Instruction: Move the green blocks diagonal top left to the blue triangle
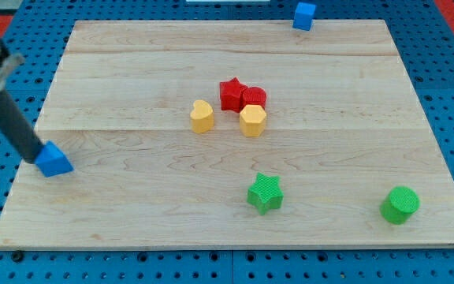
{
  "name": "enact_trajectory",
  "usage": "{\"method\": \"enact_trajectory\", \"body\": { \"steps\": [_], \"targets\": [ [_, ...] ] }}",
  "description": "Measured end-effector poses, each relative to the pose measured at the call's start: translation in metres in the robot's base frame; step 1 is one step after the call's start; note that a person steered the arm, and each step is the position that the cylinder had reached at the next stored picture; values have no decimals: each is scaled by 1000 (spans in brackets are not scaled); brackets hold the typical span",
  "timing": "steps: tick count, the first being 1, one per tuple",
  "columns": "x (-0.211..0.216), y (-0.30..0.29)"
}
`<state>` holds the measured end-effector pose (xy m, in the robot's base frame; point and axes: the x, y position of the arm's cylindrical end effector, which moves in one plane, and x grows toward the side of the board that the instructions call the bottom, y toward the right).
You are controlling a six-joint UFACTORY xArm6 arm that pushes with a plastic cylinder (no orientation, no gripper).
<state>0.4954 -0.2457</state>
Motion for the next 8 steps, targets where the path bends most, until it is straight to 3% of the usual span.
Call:
{"method": "enact_trajectory", "body": {
  "steps": [1,2,4,5,6,7,8],
  "targets": [
    [-8,38],
    [-24,39],
    [37,89],
    [-1,206],
    [2,303],
    [45,340],
    [58,262]
  ]
}}
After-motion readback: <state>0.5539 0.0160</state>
